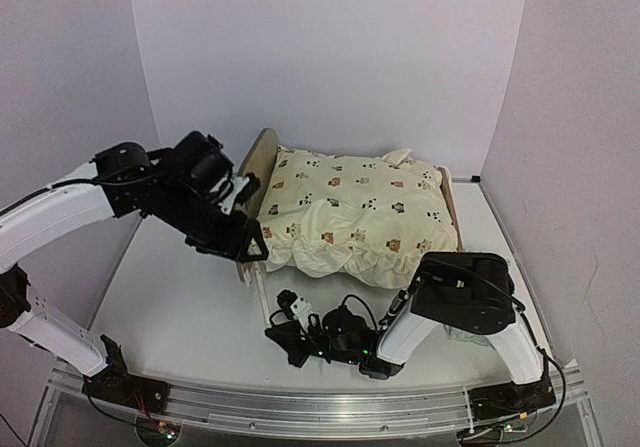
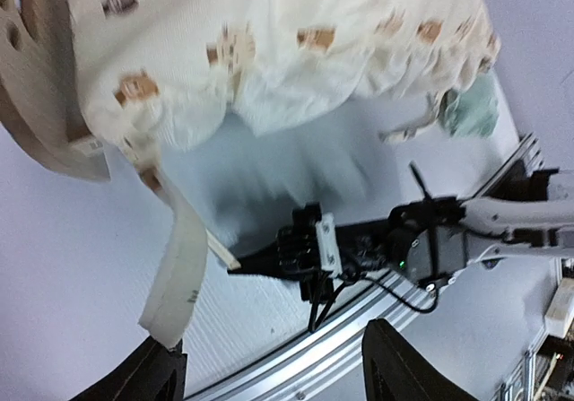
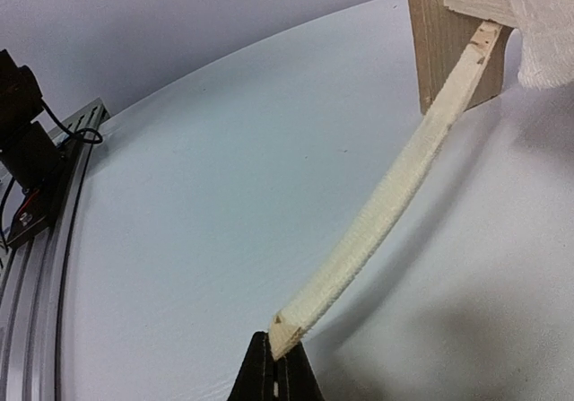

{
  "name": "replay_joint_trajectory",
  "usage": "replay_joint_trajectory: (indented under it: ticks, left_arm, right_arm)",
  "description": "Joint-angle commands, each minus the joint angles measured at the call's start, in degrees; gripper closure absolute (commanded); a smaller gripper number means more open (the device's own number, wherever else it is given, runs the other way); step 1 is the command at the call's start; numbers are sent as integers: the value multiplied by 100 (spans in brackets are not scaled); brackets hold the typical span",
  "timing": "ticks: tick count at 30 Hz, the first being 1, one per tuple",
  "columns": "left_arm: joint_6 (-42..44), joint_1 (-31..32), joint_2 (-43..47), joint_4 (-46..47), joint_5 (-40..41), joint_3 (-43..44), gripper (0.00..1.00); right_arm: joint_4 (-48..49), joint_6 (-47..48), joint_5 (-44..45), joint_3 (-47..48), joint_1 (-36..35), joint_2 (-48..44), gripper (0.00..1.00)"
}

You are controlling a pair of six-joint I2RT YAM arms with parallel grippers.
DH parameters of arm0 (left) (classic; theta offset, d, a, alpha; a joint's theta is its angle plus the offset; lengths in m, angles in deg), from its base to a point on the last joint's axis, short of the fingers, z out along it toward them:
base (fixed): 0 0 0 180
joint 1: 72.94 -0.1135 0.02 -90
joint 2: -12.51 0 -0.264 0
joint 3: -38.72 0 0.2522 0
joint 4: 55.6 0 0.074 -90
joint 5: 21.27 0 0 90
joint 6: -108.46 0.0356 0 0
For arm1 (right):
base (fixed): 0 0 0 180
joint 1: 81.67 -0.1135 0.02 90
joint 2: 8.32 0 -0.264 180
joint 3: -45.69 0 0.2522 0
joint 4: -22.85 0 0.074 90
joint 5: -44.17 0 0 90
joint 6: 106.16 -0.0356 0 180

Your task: Set up the pet bed

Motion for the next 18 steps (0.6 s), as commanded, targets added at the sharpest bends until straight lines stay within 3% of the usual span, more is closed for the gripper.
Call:
replay_joint_trajectory:
  ticks: [1, 11, 18]
  left_arm:
    - [102, -22, 187, -239, 1069, 1065, 31]
    - [380, -22, -485, -379, 2059, 2272, 35]
    - [283, -20, -676, -523, 2534, 1821, 39]
  right_arm:
    - [96, -208, -875, -315, -38, -519, 100]
    - [-36, -238, -2082, -394, -61, -769, 100]
    - [-122, -360, -2432, -300, -61, -716, 100]
